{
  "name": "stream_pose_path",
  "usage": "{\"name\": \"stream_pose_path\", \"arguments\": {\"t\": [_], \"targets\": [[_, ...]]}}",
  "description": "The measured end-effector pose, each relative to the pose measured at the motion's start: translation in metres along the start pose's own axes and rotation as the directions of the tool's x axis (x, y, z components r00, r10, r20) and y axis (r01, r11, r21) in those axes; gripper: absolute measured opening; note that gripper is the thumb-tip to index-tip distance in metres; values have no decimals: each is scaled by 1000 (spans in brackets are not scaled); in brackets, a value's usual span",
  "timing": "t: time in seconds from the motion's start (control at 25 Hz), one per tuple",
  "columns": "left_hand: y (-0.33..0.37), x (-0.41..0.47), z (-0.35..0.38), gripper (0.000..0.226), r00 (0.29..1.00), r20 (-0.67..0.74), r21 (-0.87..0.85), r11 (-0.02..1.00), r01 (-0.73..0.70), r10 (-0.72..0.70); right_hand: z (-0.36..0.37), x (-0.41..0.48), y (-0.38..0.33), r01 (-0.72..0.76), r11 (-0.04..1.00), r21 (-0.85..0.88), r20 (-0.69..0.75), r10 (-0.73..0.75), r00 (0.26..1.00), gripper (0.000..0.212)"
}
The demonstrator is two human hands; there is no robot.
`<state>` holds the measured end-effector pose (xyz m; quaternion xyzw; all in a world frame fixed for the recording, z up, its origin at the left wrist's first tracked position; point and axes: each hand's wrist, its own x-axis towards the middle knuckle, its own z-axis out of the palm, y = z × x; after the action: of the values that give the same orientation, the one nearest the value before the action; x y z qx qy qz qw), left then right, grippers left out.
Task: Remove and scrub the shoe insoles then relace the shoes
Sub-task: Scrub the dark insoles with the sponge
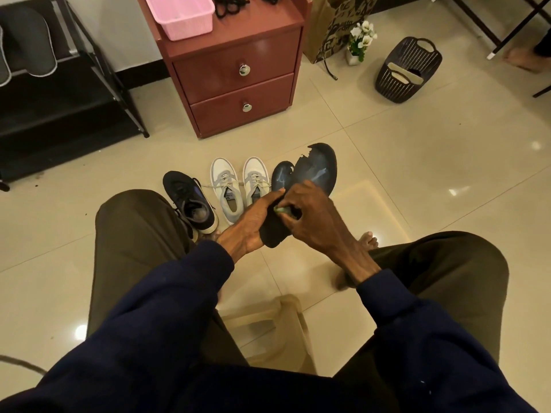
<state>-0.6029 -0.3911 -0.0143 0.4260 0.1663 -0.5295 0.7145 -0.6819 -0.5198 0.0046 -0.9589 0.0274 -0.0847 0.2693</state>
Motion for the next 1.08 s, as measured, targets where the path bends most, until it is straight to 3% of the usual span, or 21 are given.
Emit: {"name": "stream_pose_path", "arguments": {"t": [0.2, 0.36, 0.4, 0.56, 0.64, 0.76, 0.8, 0.88, 0.96, 1.08], "targets": [[1, -2, 2, 31, 999, 52, 2, 1000, -8, 8, -14, 2, 30, -300, 946, -123, -231, 267, 936, 15], [0, 0, 1, 26, 1000, 3, -16, 1000, -16, 16, 1, -2, 3, 3, 1000, 3, -21, -3, 1000, 15], [1, 1, 1, 25, 1000, 0, -14, 1000, -14, 14, 0, -1, 3, 17, 1000, -19, -21, -18, 1000, 16], [1, -2, 1, 30, 998, 58, 27, 1000, -3, 1, -14, 2, 36, -276, 957, -93, -263, 244, 934, 15], [1, -3, 2, 27, 998, 55, 19, 1000, 1, -2, -10, 0, 31, -206, 978, -25, -206, 197, 959, 16], [1, 0, -2, 24, 999, 44, -22, 1000, -7, 8, -4, -2, 8, 19, 999, 47, -2, -19, 1000, 16], [2, 2, -3, 25, 999, 48, -23, 1000, -10, 11, -6, -1, 10, -3, 1000, -5, -21, 3, 1000, 16], [3, 2, -4, 30, 997, 79, -15, 1000, -15, 16, -17, 2, 27, -203, 974, -101, -177, 184, 967, 14], [4, 1, -4, 36, 995, 96, -5, 1000, -24, 24, -23, 1, 38, -339, 937, -87, -261, 307, 915, 12], [4, 1, -1, 29, 994, 106, -46, 999, -24, 28, -12, -1, 22, -154, 988, 19, -85, 155, 984, 13]]}}
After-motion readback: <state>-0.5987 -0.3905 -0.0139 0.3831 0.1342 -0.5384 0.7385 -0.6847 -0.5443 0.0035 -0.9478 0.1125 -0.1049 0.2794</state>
